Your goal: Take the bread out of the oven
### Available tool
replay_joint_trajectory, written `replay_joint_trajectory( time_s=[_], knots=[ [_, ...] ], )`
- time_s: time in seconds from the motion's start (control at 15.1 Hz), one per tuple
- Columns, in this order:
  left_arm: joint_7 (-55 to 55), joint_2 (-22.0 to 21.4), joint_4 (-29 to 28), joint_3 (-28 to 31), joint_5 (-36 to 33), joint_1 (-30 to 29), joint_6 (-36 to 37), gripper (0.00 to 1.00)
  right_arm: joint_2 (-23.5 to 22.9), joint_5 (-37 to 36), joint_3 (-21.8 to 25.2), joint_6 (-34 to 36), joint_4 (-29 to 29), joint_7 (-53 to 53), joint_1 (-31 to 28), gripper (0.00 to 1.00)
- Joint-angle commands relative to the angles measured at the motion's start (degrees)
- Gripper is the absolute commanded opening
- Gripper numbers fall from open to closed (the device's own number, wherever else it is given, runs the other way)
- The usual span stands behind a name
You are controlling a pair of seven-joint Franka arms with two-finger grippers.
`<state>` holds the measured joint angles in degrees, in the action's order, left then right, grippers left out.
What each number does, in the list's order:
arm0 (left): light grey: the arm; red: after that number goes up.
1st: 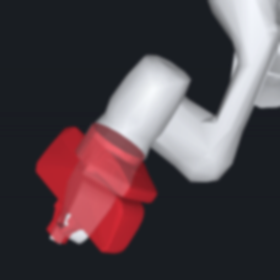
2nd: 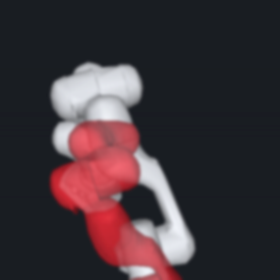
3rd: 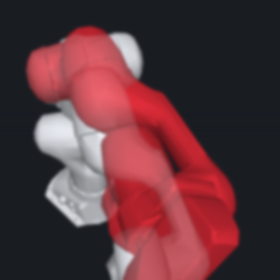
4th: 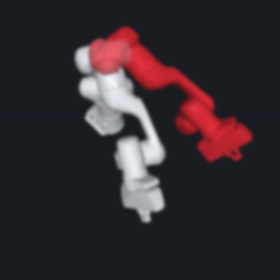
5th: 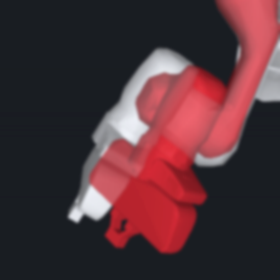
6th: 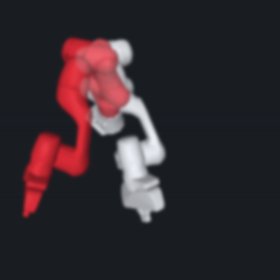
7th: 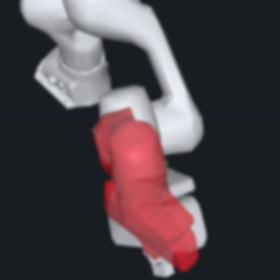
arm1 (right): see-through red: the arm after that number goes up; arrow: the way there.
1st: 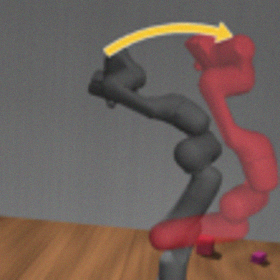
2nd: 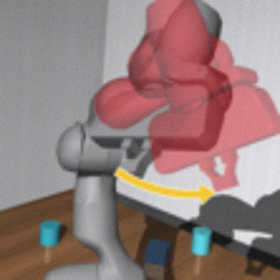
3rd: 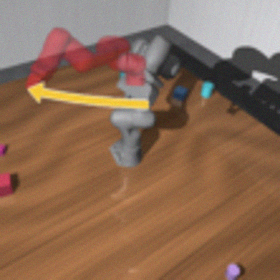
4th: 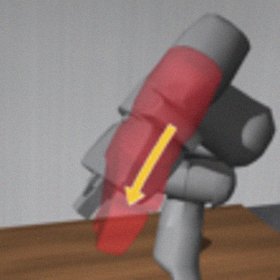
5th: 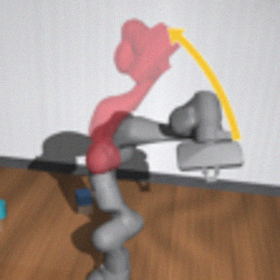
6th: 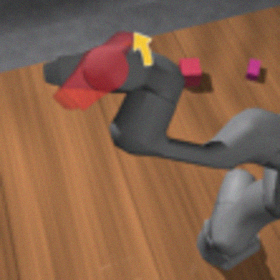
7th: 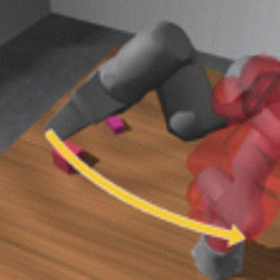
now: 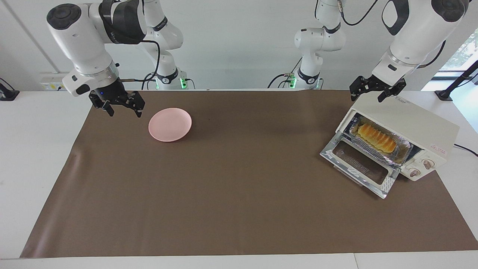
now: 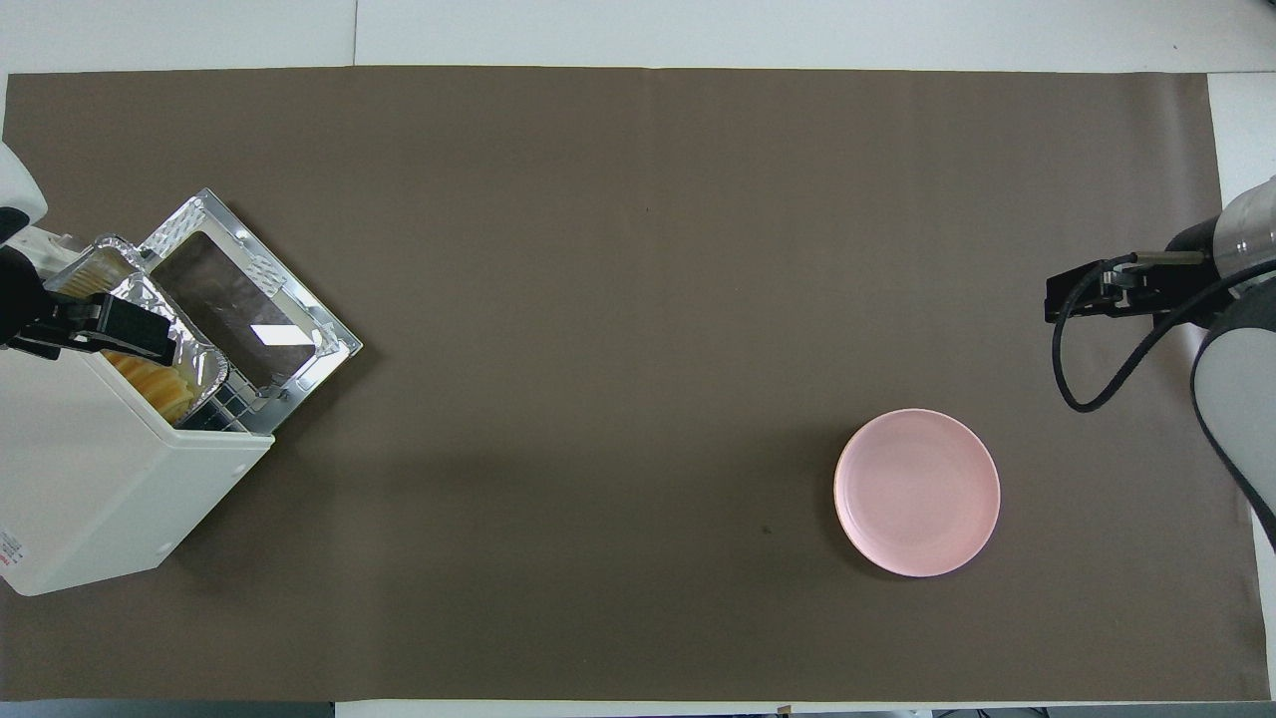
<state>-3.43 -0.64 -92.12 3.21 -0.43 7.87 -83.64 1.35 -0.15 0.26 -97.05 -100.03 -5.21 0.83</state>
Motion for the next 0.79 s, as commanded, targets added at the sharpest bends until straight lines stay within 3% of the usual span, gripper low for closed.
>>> replay_joint_trajectory(
  time_s=[0.0,0.73],
  knots=[
    [-0.9,-0.1,-0.4,-0.3,0.8,-0.7,-1.0,1.00,0.8,-1.0,-0.5,0.7,-0.3,1.5,-0.7,1.00],
    [-0.3,-0.8,-0.5,-0.1,0.5,-0.5,-1.1,1.00,0.8,-1.0,-0.5,0.6,-0.3,1.6,-0.7,1.00]
  ],
)
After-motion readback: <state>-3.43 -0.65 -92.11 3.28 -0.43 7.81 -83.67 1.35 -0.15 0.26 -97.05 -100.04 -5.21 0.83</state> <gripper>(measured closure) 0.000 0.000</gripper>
